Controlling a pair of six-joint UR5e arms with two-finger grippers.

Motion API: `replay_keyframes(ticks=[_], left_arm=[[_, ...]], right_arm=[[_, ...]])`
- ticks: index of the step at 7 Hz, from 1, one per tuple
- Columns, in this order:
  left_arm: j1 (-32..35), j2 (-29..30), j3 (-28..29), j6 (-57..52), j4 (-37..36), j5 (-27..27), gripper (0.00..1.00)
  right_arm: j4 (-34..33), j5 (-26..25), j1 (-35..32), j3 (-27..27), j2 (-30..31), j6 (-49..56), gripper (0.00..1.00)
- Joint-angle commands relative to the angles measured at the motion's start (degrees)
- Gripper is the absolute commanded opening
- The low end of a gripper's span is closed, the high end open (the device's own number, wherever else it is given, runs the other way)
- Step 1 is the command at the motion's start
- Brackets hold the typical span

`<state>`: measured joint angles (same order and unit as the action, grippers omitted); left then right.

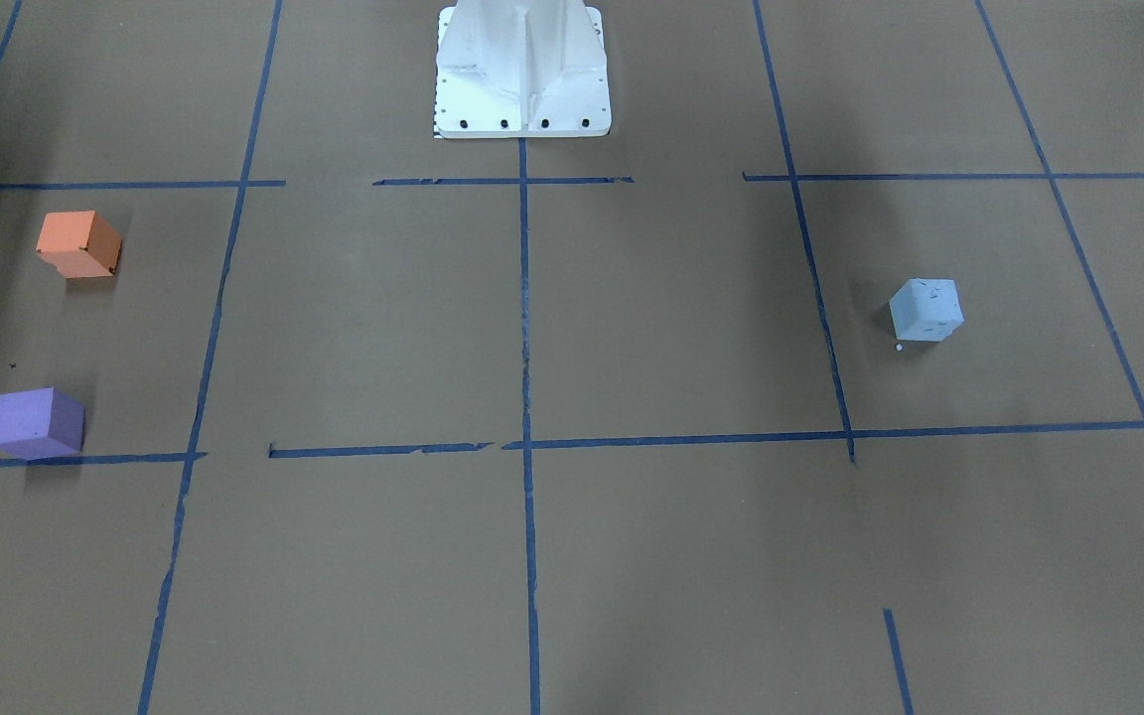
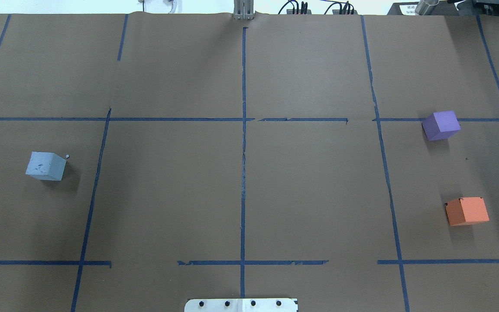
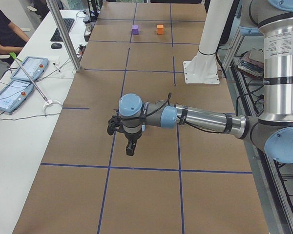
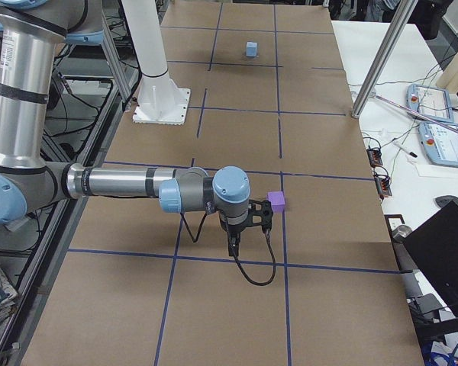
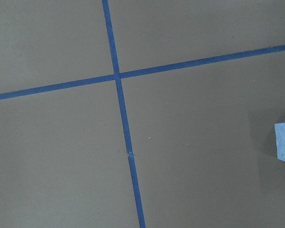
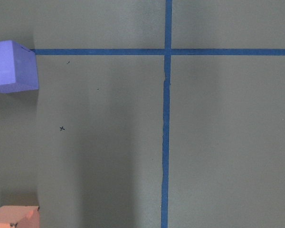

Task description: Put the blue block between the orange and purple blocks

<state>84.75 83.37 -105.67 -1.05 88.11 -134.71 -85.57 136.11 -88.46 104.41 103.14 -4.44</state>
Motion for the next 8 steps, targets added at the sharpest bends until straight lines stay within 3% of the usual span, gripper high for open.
replay_keyframes(ticks=[1, 3, 5, 8], left_arm=[[-1.3, 0.0, -0.8, 3.9, 0.1, -0.1, 1.0], [-8.5, 0.2, -1.1, 17.0, 7.7, 0.0, 1.0], [-20.3, 0.3, -0.9, 40.7, 24.0, 0.8, 1.0], [-31.6, 4.5, 1.3, 49.6, 26.5, 11.2, 1.0]], right_arm=[[0.4, 0.4, 0.0, 0.6, 0.6, 0.0, 1.0], [0.5, 0.0, 0.1, 0.5, 0.6, 0.0, 1.0], [0.5, -1.6, 0.3, 0.6, 0.2, 0.1, 1.0], [0.5, -1.6, 1.7, 0.2, 0.0, 0.0, 1.0]])
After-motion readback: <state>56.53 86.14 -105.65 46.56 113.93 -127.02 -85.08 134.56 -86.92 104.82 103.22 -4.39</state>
